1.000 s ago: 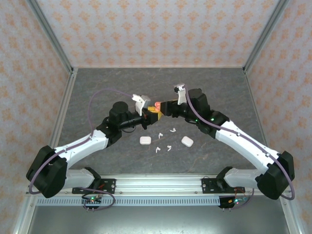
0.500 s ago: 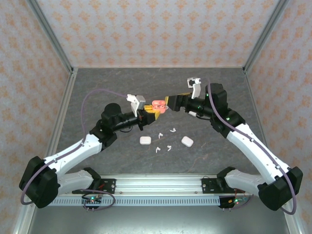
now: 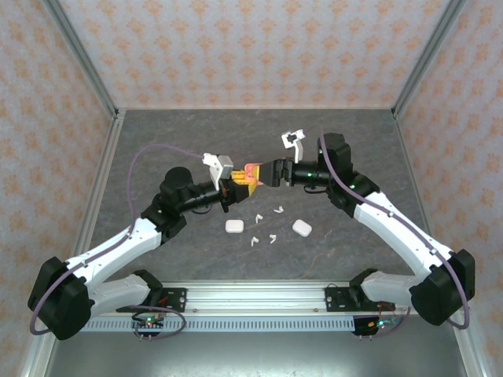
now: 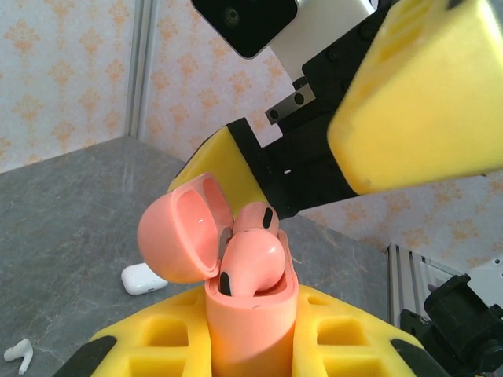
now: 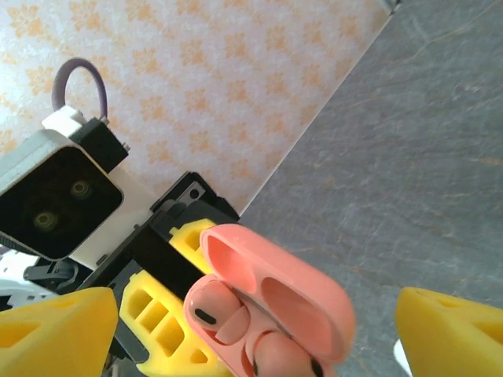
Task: Insert the wireless bluetooth earbuds into the charging case
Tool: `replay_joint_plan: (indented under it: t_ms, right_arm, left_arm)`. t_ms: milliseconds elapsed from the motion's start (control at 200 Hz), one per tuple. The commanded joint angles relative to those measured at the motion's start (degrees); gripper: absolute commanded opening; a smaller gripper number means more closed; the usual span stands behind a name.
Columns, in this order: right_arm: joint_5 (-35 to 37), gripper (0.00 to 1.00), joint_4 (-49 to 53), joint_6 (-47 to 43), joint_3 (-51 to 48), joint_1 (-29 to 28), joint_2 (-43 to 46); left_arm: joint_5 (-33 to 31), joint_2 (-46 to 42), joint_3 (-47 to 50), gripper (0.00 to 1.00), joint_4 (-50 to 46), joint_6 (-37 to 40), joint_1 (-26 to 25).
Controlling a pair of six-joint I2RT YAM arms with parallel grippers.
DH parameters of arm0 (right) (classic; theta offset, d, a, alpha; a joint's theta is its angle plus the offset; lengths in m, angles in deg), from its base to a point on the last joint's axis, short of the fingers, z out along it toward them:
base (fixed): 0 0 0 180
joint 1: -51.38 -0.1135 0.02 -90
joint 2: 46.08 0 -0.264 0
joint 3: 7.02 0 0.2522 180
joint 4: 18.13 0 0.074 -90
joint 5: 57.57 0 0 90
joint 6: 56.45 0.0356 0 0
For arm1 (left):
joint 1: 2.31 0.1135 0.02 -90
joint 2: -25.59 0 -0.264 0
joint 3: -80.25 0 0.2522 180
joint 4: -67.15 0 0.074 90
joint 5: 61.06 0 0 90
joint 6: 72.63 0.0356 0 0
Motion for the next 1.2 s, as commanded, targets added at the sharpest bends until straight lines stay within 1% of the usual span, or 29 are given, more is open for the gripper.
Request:
replay_joint_plan:
  t_ms: [0, 45, 155, 440, 465, 691, 771, 931, 1006, 1091, 1196]
  right_arm:
    - [-3.04, 0.86, -3.27, -0.33, 3.01, -0.49, -0.21]
    - [-3.17, 0.84, -3.22, -0.68, 3.22, -0.54, -0.06]
    - [-3.21, 0.82, -2.88, -1.83, 3.50, -0.59, 0.33]
    - [-3.25, 0.81, -3.03, -3.78, 2.85, -0.58, 1.62]
    - [-3.26, 0.81, -2.95, -4.02, 2.73, -0.58, 3.28]
    - [-1.34, 0.81, -1.21, -5.65, 0.71, -0.58, 6.16]
    - [0.94, 0.81, 2.14, -7.05, 0.99, -0.58, 6.54]
    - [8.44, 0.82, 10.82, -10.98, 3.19, -0.33, 7.39]
    - [11.67, 0.83, 12.44, -11.39, 3.59, 0.24, 8.18]
    - [15.59, 0.83, 13.06, -11.26, 3.06, 0.94, 9.36]
    - [20.82, 0.86, 12.71, -9.57, 1.40, 2.02, 11.03]
  left_arm:
    - [0.89, -0.40, -1.00, 0.00, -0.31, 1.73, -0.39]
    - [0.78, -0.38, -1.09, 0.00, -0.72, 1.96, -0.43]
    - [0.74, -0.21, -1.25, 0.00, -1.65, 2.48, -0.42]
    - [0.01, 0.12, -1.58, 0.00, -3.20, 3.48, -0.46]
    - [-0.09, 0.13, -1.66, 0.00, -3.33, 3.56, -0.40]
    - [-0.67, 0.18, -2.05, 0.00, -4.35, 4.20, -0.41]
    - [-0.71, 0.32, -2.44, 0.00, -4.86, 4.50, -0.40]
    - [-1.96, 0.32, -3.30, 0.00, -6.77, 5.41, -0.39]
    - [-3.16, 0.36, -3.51, 0.00, -7.77, 5.55, -0.39]
    - [-6.23, 0.69, -3.22, 0.00, -8.25, 4.30, 0.08]
    - [-5.41, 2.24, -2.25, 0.00, -6.81, 0.59, 3.46]
